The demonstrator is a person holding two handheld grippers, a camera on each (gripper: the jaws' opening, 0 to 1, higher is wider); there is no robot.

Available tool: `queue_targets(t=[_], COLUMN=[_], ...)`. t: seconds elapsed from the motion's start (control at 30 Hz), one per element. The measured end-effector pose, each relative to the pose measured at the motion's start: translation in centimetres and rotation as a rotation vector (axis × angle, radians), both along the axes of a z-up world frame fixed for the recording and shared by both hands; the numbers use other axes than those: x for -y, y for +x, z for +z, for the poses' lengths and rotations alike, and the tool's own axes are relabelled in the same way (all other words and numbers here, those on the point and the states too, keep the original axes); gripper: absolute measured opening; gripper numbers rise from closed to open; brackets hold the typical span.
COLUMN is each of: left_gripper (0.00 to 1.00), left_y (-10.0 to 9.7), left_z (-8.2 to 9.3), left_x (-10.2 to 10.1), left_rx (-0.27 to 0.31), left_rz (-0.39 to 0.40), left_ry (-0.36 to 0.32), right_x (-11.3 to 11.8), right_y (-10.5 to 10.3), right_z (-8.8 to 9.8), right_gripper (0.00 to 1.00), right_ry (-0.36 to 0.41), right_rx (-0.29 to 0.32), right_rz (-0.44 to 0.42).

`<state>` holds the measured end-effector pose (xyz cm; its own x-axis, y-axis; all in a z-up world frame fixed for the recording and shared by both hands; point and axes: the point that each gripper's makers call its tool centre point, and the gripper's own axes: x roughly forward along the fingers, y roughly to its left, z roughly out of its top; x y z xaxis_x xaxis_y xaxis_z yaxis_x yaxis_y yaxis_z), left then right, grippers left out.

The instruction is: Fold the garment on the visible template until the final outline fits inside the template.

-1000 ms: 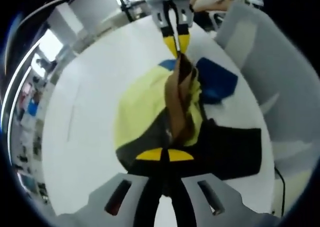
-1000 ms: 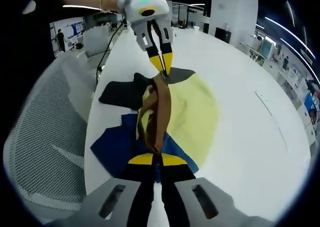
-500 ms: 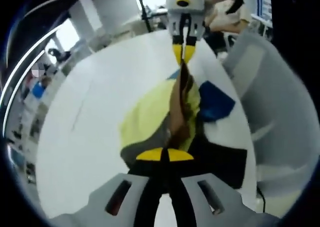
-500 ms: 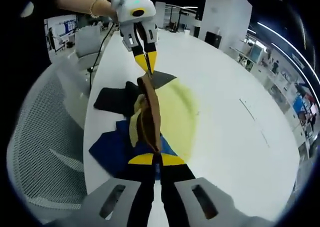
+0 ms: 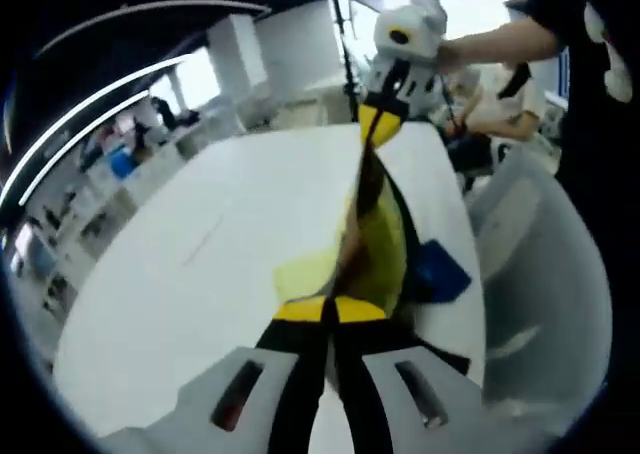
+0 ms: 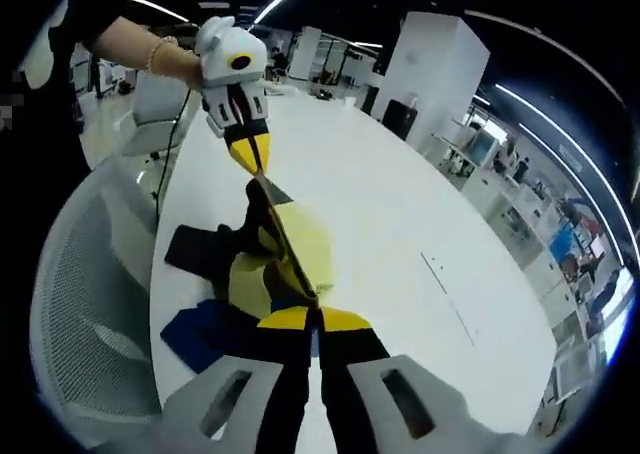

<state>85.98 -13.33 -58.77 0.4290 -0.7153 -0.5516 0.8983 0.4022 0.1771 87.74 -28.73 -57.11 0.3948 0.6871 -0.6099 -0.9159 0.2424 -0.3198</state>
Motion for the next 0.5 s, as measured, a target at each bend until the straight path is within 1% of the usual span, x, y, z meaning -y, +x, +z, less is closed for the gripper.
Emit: queue_targets(t=[0.07,0.13,0.17,0.27,0.3,0.33,0.37,0.4,0.43,0.47,0.5], left_gripper=[0.0,0.0,0.0,0.0,0.0,0.0,0.0,0.0,0.0,0.0,0.0], left_y=[-0.1,0.0,0.0,0.4,0.5,0.6,0.7,0.7,0.9,0.9,1.0], left_z=[1.4,2.5,3.5,5.9,6.6,7.4,8.5,9.2,10.3,11.0,12.0], left_x=[-0.2,-0.3,-0.4,-0.7,-0.7,-0.9,-1.0,-1.1,-1.4,-1.5,-1.6], left_rx=[0.02,0.025,0.027,0.055,0.059,0.065,0.074,0.077,0.088,0.1,0.113], left_rz=[0.025,0.059,0.082,0.137,0.153,0.17,0.191,0.207,0.232,0.238,0.249], left_ry=[-0.019,-0.04,-0.064,-0.118,-0.137,-0.154,-0.185,-0.207,-0.232,-0.244,-0.261], right_x=[-0.3,-0.6,-0.8,-1.1,-1.2,-1.3,-1.3,-1.5,-1.5,-1.7,-1.7], right_y=[0.4,0.6,0.8,1.2,1.3,1.3,1.5,1.5,1.5,1.5,1.5], right_z=[1.6,2.8,3.8,6.0,7.1,7.5,8.5,9.6,10.3,11.4,12.1], right_gripper=[0.03,0.03,0.03,0.02,0.02,0.02,0.02,0.02,0.02,0.02,0.02], right_ry=[0.008,0.009,0.009,0.022,0.033,0.036,0.044,0.057,0.065,0.079,0.086], right_rx=[0.031,0.049,0.074,0.108,0.127,0.133,0.15,0.166,0.178,0.193,0.203], right_rz=[-0.007,-0.004,-0.004,-0.021,-0.026,-0.028,-0.036,-0.043,-0.046,-0.051,-0.053])
